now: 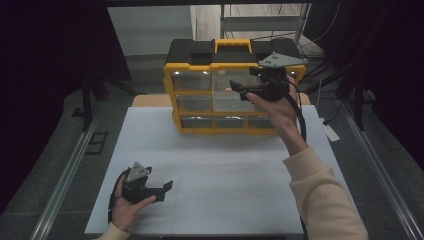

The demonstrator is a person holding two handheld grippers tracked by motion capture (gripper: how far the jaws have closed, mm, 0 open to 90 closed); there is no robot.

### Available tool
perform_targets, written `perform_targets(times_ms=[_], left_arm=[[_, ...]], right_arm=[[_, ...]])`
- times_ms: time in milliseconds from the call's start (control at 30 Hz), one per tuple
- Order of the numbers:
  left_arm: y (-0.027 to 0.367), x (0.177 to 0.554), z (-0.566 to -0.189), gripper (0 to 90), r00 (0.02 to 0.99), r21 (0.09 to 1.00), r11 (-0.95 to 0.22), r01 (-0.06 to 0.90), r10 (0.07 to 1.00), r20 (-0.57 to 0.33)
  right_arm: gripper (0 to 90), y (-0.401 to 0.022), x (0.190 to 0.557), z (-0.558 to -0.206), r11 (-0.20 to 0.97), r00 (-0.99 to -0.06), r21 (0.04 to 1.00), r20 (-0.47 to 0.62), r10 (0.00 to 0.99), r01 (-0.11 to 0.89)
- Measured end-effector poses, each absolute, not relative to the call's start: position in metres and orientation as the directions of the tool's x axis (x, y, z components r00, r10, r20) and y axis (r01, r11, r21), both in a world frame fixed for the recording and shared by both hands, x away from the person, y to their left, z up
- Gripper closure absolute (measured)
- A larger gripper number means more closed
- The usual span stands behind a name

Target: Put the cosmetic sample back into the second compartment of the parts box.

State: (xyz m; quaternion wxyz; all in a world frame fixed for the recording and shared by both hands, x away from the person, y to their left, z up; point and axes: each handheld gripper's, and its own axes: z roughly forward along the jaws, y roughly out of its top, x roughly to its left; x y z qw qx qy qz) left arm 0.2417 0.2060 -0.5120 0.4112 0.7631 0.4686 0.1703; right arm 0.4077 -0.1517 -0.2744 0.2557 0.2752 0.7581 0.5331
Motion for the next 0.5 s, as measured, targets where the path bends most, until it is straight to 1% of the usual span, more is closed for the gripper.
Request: perform_targets(times_ms=[300, 500], left_arm=[[0.206, 0.241, -0.511, 6.0, 0.497, 0.790, -0.216, 0.574, 0.858, -0.127], [0.207, 0.240, -0.510, 6.0, 0.496, 0.793, -0.213, 0.570, 0.859, -0.125]], right_arm=[[22.2, -0.176, 0.383, -0.283, 0.254, -0.748, 0.957, -0.066, 0.661, 0.139], [22.0, -0.194, 0.363, -0.301, 0.253, -0.765, 0.956, -0.052, 0.642, 0.148]])
